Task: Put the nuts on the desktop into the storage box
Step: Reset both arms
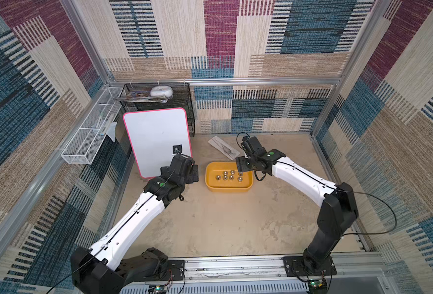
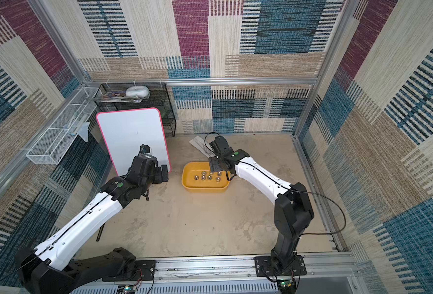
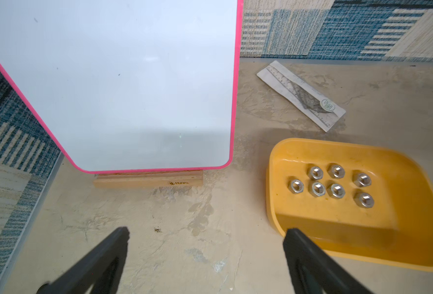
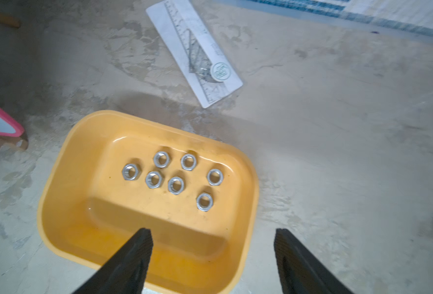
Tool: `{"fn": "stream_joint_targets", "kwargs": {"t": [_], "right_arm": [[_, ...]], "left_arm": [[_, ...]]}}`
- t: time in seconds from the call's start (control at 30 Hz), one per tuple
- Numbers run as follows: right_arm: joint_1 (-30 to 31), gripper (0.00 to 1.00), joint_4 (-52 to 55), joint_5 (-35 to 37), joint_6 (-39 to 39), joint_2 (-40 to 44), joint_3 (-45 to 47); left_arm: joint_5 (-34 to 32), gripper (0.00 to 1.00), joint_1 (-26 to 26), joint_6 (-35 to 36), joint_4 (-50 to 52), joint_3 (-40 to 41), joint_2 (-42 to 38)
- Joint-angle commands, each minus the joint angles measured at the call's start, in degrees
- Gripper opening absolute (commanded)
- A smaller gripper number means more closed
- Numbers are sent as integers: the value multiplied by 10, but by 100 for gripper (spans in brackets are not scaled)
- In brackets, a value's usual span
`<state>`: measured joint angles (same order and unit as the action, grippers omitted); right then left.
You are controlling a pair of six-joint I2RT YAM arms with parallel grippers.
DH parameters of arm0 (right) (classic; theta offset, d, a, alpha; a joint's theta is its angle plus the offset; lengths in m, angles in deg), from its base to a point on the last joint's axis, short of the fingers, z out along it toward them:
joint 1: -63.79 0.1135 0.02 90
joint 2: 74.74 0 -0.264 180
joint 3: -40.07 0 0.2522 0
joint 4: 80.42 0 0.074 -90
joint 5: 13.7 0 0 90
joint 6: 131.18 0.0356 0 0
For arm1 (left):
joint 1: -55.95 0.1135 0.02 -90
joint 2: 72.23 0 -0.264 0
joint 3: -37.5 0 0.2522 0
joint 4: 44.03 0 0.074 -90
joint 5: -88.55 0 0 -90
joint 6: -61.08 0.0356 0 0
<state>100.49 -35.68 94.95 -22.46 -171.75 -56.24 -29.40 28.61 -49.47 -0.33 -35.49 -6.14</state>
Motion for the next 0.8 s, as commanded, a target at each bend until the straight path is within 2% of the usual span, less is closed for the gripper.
{"fn": "stream_joint_targets", "kwargs": {"t": [0.0,0.1,0.2,0.4,0.5,0.6,0.77], "right_arm": [[-4,91,-111,107,13,54,71],[-17,98,-161,165,6,103,151],[-36,100,-251,199,-18,158,252],[-91,100,-469,235,-94,254,437],[-132,100,-541,211,-134,260,493],[-177,100,-595,183,-131,248,531],[-211,100,-755,183,-187,222,601]], "left_arm": [[-80,100,6,3,-107,72,-32],[-92,99,38,12,-165,145,-63],[-59,99,93,19,-215,200,-73],[-72,99,164,44,-264,219,2],[-68,100,189,74,-321,225,54],[-63,100,207,91,-385,231,110],[2,100,222,142,-541,283,148]]}}
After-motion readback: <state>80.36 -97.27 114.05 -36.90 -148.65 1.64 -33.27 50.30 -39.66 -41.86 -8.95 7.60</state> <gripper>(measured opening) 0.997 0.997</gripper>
